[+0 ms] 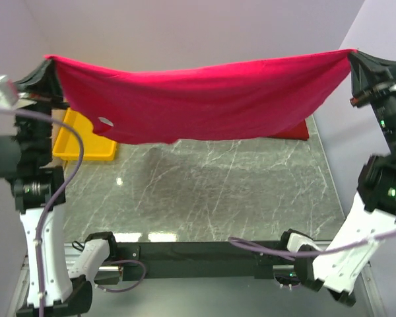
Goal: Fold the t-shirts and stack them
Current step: Flatten the tshirt out
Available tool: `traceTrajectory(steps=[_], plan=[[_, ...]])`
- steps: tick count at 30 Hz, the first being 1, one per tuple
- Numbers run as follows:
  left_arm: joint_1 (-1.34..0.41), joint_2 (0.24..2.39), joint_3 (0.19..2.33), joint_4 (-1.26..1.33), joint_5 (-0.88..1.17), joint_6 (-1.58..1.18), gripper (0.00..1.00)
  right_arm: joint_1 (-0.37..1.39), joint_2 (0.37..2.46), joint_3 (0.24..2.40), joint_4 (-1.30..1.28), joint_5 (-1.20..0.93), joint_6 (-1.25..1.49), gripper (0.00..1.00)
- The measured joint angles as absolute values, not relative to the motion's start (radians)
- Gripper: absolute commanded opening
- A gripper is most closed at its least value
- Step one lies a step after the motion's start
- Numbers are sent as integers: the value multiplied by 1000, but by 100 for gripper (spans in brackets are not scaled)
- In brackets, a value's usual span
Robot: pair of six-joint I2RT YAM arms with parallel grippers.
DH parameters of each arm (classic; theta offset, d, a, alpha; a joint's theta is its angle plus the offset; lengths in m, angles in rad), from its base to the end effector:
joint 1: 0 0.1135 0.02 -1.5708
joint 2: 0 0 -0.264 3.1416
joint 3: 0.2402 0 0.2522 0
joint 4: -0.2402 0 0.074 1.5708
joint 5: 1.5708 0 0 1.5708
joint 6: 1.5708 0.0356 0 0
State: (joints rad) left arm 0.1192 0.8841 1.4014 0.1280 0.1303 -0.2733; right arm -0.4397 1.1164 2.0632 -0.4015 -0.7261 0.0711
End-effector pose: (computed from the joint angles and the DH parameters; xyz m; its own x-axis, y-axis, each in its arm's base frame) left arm 0.1229 0.0101 0.5567 0.5790 -0.2002 -0.7904 0.1469 0.9791 -0.1404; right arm 0.0866 -0.0146 0.6368 0.4543 -0.1550 -0.8773 -0.2282 0.9316 -0.2828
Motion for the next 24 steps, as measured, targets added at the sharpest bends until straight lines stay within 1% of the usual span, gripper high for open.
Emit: traceTrajectory(steps=[6, 11, 14, 16, 20, 24], plan=[[120, 822, 1440, 149, 21, -266, 1, -488, 1059, 2142, -363, -696, 171, 0], [117, 797, 1436, 145, 2, -280, 1, -493, 1045, 2133, -361, -687, 218, 0], [116, 777, 1394, 146, 4, -296, 1, -494, 1040, 2085, -362, -685, 240, 0], [115, 764, 1344, 149, 7, -313, 1, -495, 1022, 1997, -348, -685, 254, 0], [112, 777, 1218, 170, 48, -362, 1, -490, 992, 1752, -320, -699, 274, 0], [108, 856, 1063, 220, 128, -418, 1, -447, 965, 1396, -221, -692, 273, 0]])
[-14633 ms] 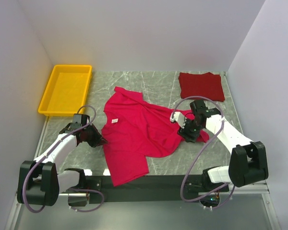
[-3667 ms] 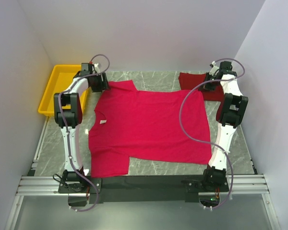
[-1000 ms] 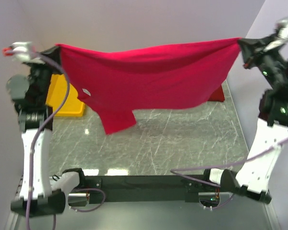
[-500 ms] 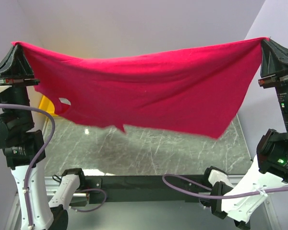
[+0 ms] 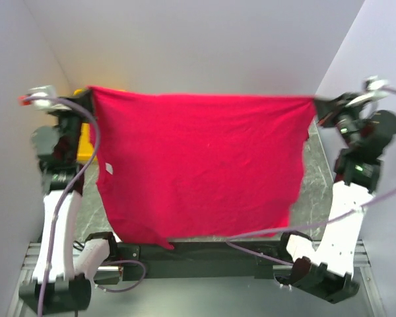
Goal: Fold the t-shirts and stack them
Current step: Flatten the tshirt out
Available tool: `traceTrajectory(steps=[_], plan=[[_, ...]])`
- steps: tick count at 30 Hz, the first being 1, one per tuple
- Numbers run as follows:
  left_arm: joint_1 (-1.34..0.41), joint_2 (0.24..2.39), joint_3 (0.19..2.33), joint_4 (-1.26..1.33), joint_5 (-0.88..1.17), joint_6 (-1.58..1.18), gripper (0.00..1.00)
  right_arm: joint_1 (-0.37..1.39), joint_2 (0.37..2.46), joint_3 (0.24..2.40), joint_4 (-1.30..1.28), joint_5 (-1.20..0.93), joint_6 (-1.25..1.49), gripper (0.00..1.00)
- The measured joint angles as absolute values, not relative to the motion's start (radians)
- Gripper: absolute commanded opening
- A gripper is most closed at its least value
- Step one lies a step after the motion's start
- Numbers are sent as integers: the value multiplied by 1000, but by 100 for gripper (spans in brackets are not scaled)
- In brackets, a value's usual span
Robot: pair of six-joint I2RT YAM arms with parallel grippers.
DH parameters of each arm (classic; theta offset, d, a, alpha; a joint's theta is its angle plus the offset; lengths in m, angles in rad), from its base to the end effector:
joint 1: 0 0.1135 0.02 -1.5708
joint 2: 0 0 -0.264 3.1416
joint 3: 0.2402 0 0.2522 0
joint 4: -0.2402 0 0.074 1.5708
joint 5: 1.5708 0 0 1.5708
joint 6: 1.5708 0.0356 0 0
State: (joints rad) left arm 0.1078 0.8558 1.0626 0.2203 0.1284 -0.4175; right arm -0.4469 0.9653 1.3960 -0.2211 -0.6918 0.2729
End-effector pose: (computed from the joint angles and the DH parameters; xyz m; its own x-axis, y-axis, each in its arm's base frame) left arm 0.1733 0.0142 0.4671 0.3727 -0.3641 -0.8535 0.1754 0.9309 -0.3206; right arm 0.1599 -0.0515 0.5085 0.1187 0.1733 -0.9777 -0.2719 0.9527 0.1358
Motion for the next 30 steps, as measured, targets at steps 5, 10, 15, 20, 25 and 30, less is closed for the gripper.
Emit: traceTrajectory(steps=[5, 10, 15, 20, 25, 30], plan=[[72, 1067, 862, 329, 206, -476, 1, -337, 1008, 1011, -154, -595, 209, 0], [9, 1365, 805, 391, 212, -488, 1, -260, 1115, 757, -6, -490, 162, 0], [-30, 1657, 878, 439, 212, -492, 1, -209, 1276, 720, 103, -384, 110, 0], [-47, 1836, 1003, 435, 192, -491, 1, -185, 1449, 843, 109, -287, 93, 0], [-52, 1892, 1103, 427, 168, -486, 1, -184, 1627, 1011, 86, -239, 88, 0], [-52, 1943, 1186, 414, 160, -469, 1, -184, 1724, 1071, 69, -224, 94, 0]])
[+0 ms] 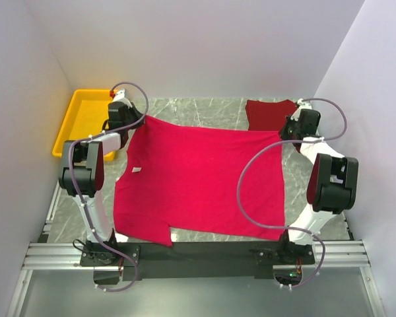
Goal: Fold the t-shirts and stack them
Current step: Flatten the tshirt out
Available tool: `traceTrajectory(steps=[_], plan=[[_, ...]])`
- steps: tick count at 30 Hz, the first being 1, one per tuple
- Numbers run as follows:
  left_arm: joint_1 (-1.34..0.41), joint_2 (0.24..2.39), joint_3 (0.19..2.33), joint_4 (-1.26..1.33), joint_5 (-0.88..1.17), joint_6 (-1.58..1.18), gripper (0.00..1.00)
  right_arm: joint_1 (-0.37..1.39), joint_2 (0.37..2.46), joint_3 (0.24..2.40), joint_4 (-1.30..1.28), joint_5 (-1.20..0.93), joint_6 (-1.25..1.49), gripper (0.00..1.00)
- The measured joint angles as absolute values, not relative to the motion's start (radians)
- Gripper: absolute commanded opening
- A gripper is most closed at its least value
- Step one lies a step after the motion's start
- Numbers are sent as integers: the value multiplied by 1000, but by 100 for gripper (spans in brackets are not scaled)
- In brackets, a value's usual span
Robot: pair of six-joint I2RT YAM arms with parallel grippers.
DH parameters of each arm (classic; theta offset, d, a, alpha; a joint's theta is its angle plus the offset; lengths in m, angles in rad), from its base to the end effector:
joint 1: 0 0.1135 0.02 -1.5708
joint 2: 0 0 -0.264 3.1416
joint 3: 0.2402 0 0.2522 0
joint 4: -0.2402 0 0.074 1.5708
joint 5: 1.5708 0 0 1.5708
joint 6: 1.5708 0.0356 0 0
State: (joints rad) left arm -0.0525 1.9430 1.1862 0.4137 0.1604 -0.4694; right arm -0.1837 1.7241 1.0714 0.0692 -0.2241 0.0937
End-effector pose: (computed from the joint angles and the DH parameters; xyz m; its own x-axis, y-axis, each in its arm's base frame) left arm 0.4372 -0.0287 0.1981 -0.3910 -0.4266 -0.8156 0.0282 0.8801 -0.4739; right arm 0.3771 -0.0620 0.2134 -0.5397 0.1931 -0.8194 0.0465 0.9787 0.2000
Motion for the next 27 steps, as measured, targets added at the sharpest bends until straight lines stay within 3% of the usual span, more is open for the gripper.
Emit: traceTrajectory(steps=[12, 27], plan=[[-54, 2104, 1417, 242, 161, -461, 1, -184, 1842, 1215, 21, -222, 115, 0], [-5, 2061, 1339, 246, 279, -459, 1, -208, 1837, 1220, -3, -317, 122, 0]])
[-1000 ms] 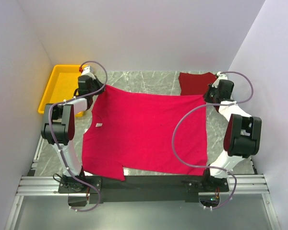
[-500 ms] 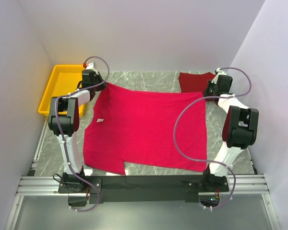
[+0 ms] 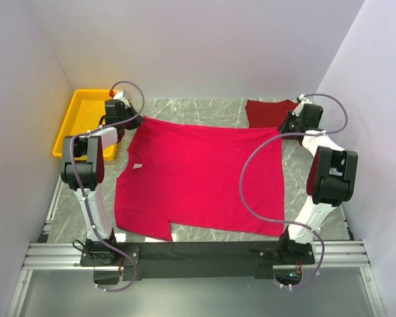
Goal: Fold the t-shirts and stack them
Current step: Flatten the tshirt out, then fold the tshirt
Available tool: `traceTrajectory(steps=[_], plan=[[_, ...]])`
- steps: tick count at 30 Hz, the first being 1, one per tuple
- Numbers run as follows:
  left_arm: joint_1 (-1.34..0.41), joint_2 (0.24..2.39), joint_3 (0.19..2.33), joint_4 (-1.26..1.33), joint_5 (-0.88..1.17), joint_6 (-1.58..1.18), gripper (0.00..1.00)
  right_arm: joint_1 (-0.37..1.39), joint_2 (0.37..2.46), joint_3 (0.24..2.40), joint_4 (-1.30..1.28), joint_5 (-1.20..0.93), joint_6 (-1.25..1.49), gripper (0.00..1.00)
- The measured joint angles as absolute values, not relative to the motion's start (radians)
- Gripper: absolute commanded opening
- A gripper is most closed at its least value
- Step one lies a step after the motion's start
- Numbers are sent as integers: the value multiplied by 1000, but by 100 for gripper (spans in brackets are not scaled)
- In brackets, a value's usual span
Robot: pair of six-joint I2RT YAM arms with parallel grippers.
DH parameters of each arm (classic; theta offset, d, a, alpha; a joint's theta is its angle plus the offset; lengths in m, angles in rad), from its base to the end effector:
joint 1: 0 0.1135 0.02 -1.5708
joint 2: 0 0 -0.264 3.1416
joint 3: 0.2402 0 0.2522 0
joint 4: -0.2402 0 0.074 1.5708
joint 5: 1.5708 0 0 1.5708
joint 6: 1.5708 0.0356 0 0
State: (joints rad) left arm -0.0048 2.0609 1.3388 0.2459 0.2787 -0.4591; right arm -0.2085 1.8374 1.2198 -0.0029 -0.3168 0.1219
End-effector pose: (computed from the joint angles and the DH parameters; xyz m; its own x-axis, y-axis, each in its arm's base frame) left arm 0.4639 -0.0120 0.1799 -0.5213 -0.4235 -0.7408 0.0202 0.8618 -0.5069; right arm 0.4051 -0.0744 0.2125 -0.5709 0.2389 -0.7855 0.0183 0.9602 0.2787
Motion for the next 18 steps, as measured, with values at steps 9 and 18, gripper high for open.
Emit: traceTrajectory(steps=[9, 18], plan=[[42, 1987, 1280, 247, 374, -438, 1, -237, 1804, 1185, -10, -427, 76, 0], [68, 1967, 1263, 208, 409, -405, 1, -284, 1790, 1156, -34, -544, 9, 0]])
